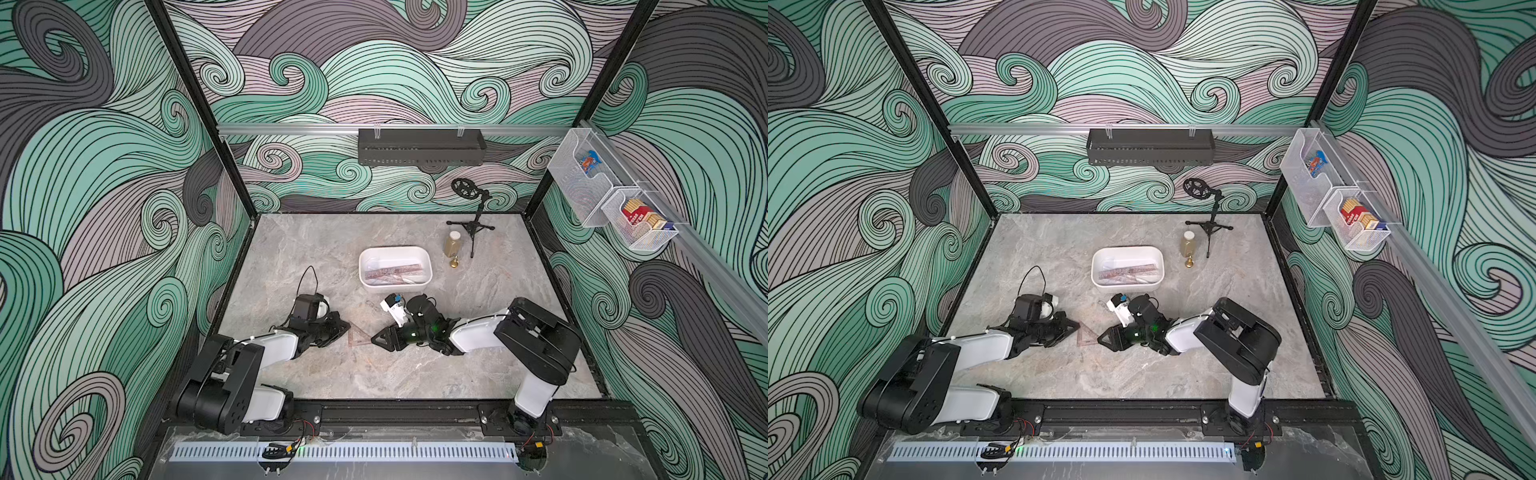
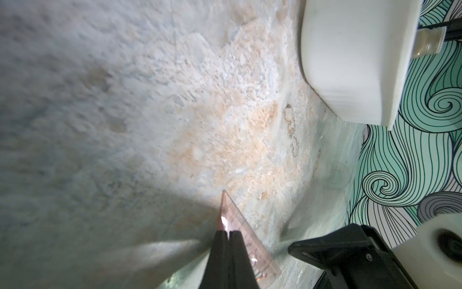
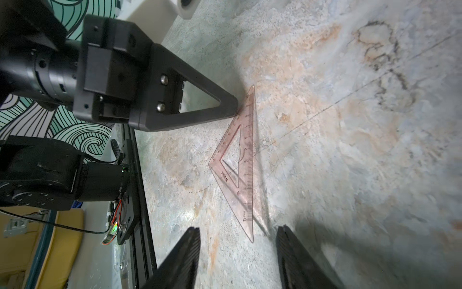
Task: Put the scattered rulers into the storage box
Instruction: Pick up the ruler from the center of the board.
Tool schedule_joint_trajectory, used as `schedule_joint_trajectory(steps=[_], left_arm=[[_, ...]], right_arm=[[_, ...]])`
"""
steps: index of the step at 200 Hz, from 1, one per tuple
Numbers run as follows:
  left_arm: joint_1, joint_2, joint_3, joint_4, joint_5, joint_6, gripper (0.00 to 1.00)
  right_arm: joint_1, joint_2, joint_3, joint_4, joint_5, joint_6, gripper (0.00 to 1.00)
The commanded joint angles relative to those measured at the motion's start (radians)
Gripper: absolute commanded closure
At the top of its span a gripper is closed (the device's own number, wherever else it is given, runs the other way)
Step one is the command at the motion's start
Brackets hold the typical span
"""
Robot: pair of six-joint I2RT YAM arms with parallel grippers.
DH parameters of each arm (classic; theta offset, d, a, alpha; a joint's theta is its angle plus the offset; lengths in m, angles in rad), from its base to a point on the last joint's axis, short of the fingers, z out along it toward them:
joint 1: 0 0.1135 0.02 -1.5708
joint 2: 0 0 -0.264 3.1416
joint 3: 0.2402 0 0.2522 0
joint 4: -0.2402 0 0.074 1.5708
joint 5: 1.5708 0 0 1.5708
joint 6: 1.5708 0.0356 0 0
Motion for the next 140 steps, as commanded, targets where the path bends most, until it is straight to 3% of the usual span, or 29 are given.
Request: schedule_joint_trajectory(steps=[1,74,140], left_arm=[[0.003,0.039,-0.027,-0.076,-0.041,0.019,1.00],[0.003,0.040,-0.027,-0.075,-0.023,0.025,1.00],[-0.036,-0.095,-0.020,0.029,0.156,-0.004,0.99]], right_arm=[[-0.006,0.042,0.017,0.031,-0.068,0.060,0.45],[-0.021,0.118,0.038,0.115,-0.183,0.141,0.52],[-0.065,0.066,-0.005,0.127,-0.169,0.111,0.56]])
